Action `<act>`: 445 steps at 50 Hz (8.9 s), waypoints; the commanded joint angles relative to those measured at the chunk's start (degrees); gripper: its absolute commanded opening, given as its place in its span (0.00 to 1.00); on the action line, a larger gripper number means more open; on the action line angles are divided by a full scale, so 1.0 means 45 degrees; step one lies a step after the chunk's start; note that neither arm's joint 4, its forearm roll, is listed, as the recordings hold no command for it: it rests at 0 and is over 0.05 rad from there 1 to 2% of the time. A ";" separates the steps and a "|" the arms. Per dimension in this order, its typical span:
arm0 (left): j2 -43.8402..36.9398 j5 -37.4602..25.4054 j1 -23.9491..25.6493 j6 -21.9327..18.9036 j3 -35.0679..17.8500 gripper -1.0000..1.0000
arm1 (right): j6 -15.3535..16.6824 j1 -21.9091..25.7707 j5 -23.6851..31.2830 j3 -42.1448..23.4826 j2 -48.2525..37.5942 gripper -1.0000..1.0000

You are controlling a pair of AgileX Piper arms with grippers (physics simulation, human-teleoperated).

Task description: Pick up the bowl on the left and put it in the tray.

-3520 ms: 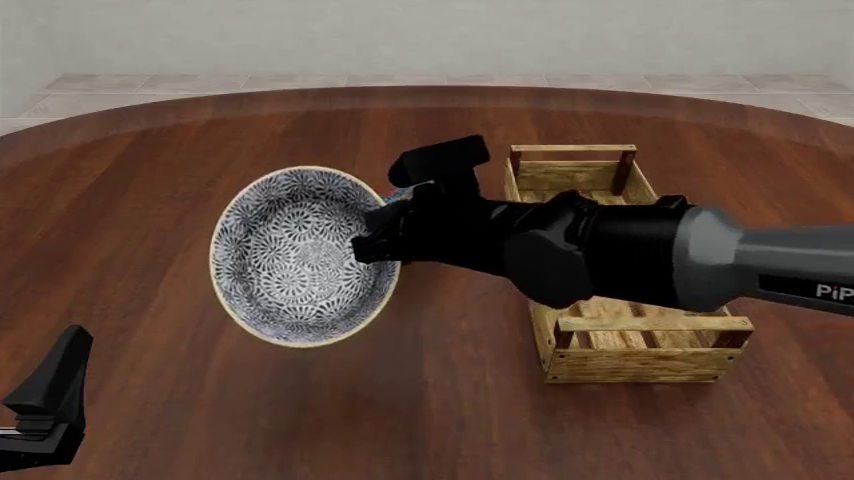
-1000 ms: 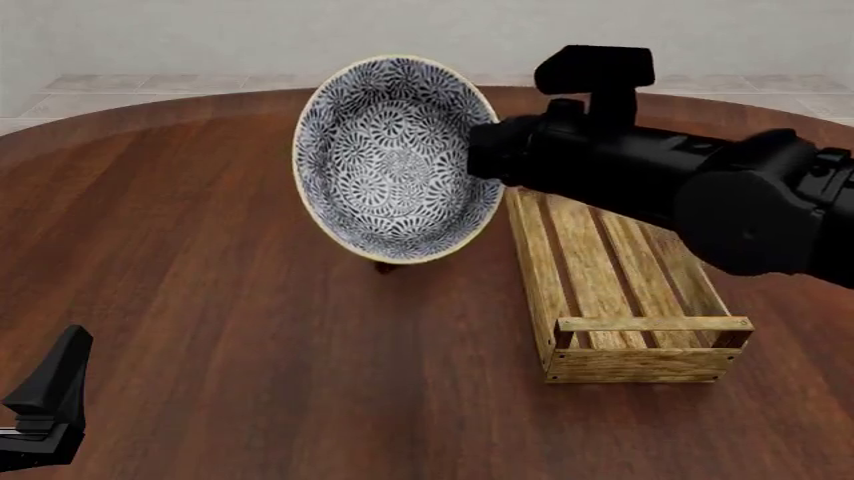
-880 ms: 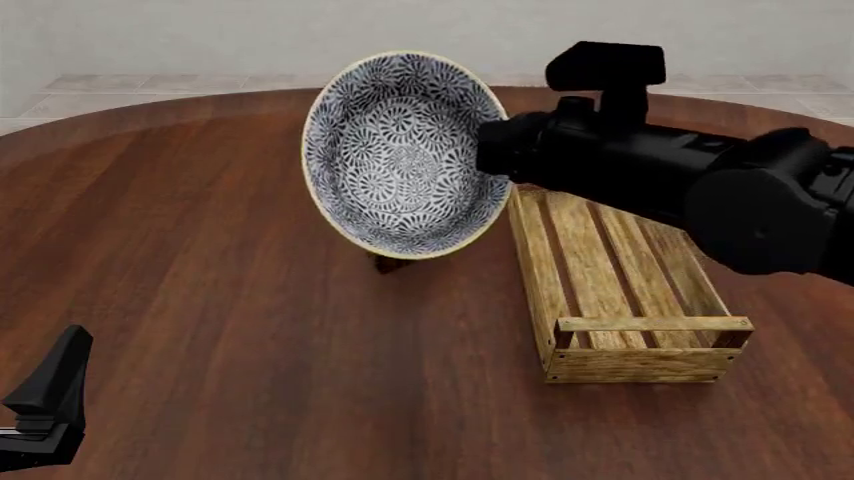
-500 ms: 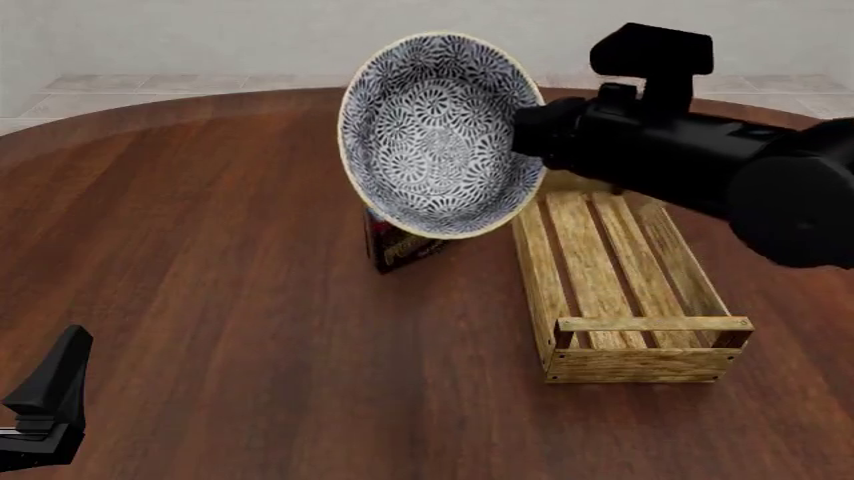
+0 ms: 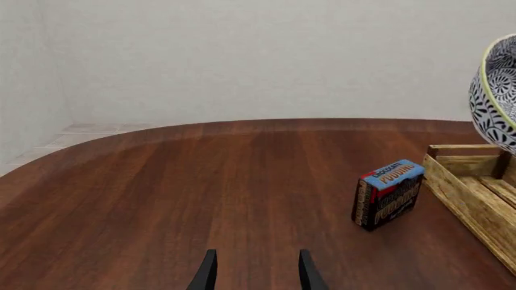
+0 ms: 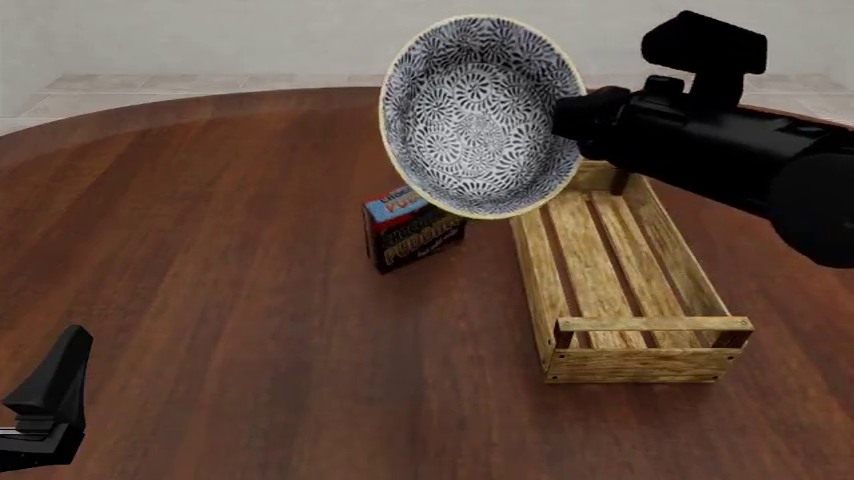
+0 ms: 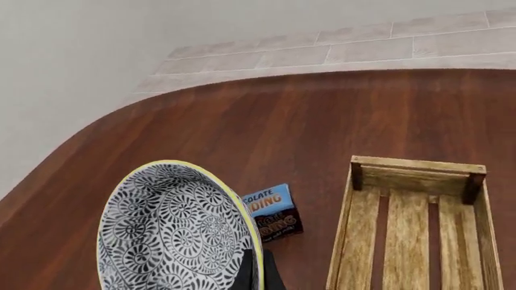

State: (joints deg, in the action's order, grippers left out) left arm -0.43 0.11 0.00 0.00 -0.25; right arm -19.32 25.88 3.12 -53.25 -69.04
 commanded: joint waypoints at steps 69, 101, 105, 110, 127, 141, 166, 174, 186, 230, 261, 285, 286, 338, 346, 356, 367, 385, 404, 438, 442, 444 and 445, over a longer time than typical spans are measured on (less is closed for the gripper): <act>0.0000 0.0000 0.0000 0.0000 0.0000 1.00 | -0.4407 -0.4281 -0.1046 0.3144 0.0872 0.00; 0.0000 0.0000 0.0000 0.0000 0.0000 1.00 | -0.5277 -0.4569 -0.1775 0.3627 -0.0392 0.00; 0.0000 0.0000 0.0000 0.0000 0.0000 1.00 | -0.5415 -0.4688 -0.1892 0.3716 -0.0478 0.00; 0.0000 0.0000 0.0000 0.0000 0.0000 1.00 | -0.5437 -0.4769 -0.2042 0.3777 -0.0620 0.00; 0.0000 0.0000 0.0000 0.0000 0.0000 1.00 | -0.5650 -0.4872 -0.2623 0.4051 -0.1183 0.00; 0.0000 0.0000 0.0000 0.0000 0.0000 1.00 | -0.5746 -0.4872 -0.2972 0.4013 -0.1787 0.00; 0.0000 0.0000 0.0000 0.0000 0.0000 1.00 | -0.5734 -0.5006 -0.3048 0.3528 -0.2625 0.00; 0.0000 0.0000 0.0000 0.0000 0.0000 1.00 | -0.5757 -0.5040 -0.3126 0.3423 -0.2907 0.00; 0.0000 0.0000 0.0000 0.0000 0.0000 1.00 | -0.5775 -0.5269 -0.3365 0.3527 -0.3145 0.00; 0.0000 0.0000 0.0000 0.0000 0.0000 1.00 | -0.5906 -0.5757 -0.3774 0.3686 -0.3625 0.00; 0.0000 0.0000 0.0000 0.0000 0.0000 1.00 | -0.5826 -0.5610 -0.3798 0.3051 -0.4684 0.00; 0.0000 0.0000 0.0000 0.0000 0.0000 1.00 | -0.5908 -0.5771 -0.4282 0.3134 -0.5382 0.00; 0.0000 0.0000 0.0000 0.0000 0.0000 1.00 | -0.5878 -0.5795 -0.4269 0.3132 -0.5371 0.00; 0.0000 0.0000 0.0000 0.0000 0.0000 1.00 | -0.5907 -0.5807 -0.4600 0.2868 -0.6320 0.00; 0.0000 0.0000 0.0000 0.0000 0.0000 1.00 | -0.5929 -0.5769 -0.4634 0.2869 -0.6377 0.00; 0.0000 0.0000 0.0000 0.0000 0.0000 1.00 | -0.5877 -0.5776 -0.4645 0.2812 -0.6446 0.00; 0.0000 0.0000 0.0000 0.0000 0.0000 1.00 | -0.5614 -0.5914 -0.4344 0.2698 -0.6282 1.00; 0.0000 0.0000 0.0000 0.0000 0.0000 1.00 | -0.5533 -0.5869 -0.4246 0.2681 -0.6188 1.00; 0.0000 0.0000 0.0000 0.0000 0.0000 1.00 | -0.5541 -0.5755 -0.4239 0.2865 -0.5884 1.00; 0.0000 0.0000 0.0000 0.0000 0.0000 1.00 | -0.5408 -0.5653 -0.4030 0.3361 -0.4734 1.00; 0.0000 0.0000 0.0000 0.0000 0.0000 1.00 | -0.5386 -0.5661 -0.3971 0.3367 -0.4645 1.00; 0.0000 0.0000 0.0000 0.0000 0.0000 1.00 | -0.5353 -0.5678 -0.3946 0.3361 -0.4605 1.00; 0.0000 0.0000 0.0000 0.0000 0.0000 1.00 | -0.5384 -0.5662 -0.3958 0.3377 -0.4594 1.00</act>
State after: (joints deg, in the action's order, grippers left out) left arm -0.43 0.11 0.00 0.00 -0.25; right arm -43.60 0.30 -14.97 -38.31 -90.60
